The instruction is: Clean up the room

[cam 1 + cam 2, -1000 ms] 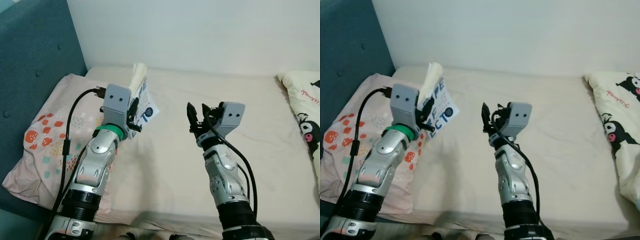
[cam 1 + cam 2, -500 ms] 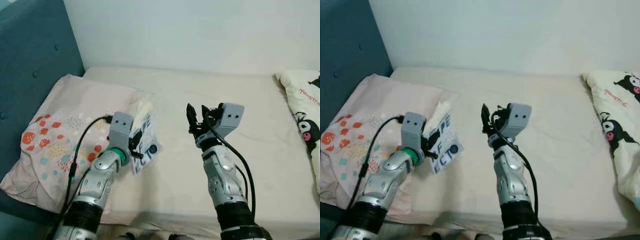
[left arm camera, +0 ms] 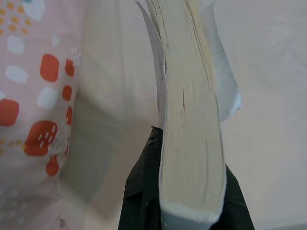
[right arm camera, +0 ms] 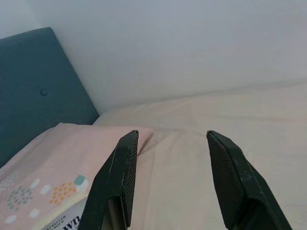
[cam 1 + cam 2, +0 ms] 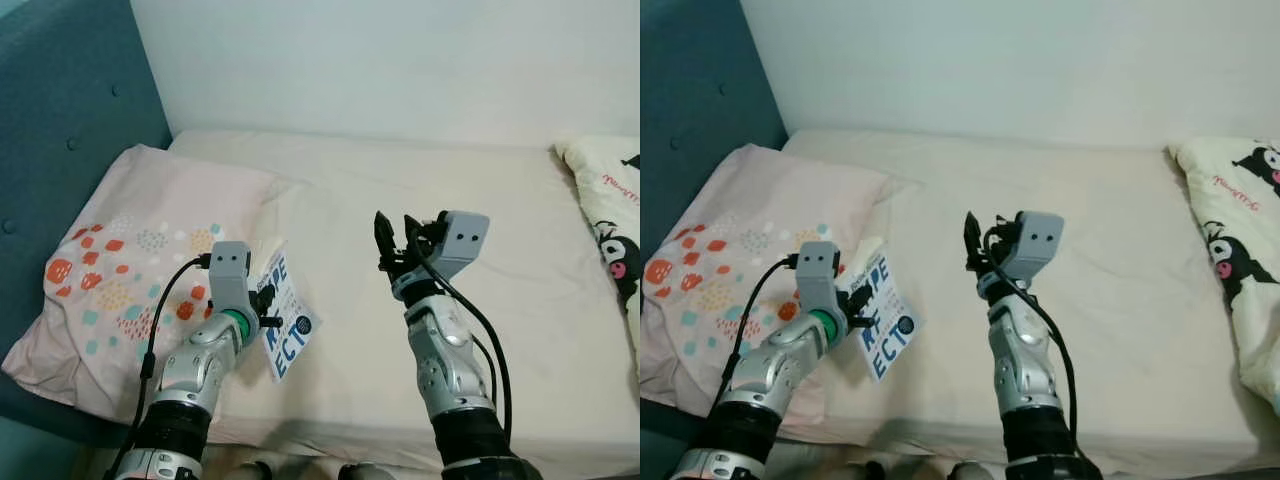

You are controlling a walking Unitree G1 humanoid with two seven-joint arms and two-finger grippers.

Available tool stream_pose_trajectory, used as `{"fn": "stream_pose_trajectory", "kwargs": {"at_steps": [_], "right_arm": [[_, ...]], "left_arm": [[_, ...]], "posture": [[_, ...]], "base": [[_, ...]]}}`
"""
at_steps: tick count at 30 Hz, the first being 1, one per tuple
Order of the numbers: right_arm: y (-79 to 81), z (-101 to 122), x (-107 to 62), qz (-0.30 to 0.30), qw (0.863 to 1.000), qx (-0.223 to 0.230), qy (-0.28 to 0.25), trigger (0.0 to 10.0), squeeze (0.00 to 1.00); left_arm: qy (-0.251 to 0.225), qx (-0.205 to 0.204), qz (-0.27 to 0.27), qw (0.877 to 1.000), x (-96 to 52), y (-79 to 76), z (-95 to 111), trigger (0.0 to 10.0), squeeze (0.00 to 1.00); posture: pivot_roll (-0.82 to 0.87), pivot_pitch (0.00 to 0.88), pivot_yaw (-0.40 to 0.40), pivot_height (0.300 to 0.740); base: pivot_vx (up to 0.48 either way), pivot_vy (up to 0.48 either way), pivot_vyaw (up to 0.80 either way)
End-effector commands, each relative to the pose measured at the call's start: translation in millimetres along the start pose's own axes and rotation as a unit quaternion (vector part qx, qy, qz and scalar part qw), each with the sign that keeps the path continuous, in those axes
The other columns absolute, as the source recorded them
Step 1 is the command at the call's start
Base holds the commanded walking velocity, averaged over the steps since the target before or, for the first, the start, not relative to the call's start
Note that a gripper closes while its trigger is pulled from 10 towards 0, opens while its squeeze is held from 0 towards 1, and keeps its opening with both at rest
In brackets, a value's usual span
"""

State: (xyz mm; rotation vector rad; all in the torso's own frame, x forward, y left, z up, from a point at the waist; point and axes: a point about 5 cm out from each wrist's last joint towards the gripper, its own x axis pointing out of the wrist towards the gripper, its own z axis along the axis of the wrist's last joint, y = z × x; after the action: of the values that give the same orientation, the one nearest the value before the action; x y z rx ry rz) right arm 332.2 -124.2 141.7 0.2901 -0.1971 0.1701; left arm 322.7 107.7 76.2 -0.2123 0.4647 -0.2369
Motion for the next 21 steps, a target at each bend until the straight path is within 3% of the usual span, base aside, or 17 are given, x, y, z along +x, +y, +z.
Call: {"fn": "stream_pose_trajectory", "kwargs": {"at_steps": [1, 21], "right_arm": [[-2.5, -4.1, -4.1, -0.009, 1.0, 0.005, 0.008, 10.0, 0.0], [-1.0, -7.4, -8.9, -0.017, 1.0, 0.015, 0.011, 10.0, 0.0]], "left_arm": [[0.005, -0.003, -0.002, 1.0, 0.2, -2.5, -1.3, 10.0, 0.0], [0.018, -0.004, 0.005, 1.0, 1.0, -3.0, 1.6, 10.0, 0.0]], "posture": [[0.03, 0.087, 0.059, 0.655], [0.03, 0.107, 0.08, 0.635]], "base": [[0.0, 0.0, 0.0], [0.0, 0.0, 0.0]]}}
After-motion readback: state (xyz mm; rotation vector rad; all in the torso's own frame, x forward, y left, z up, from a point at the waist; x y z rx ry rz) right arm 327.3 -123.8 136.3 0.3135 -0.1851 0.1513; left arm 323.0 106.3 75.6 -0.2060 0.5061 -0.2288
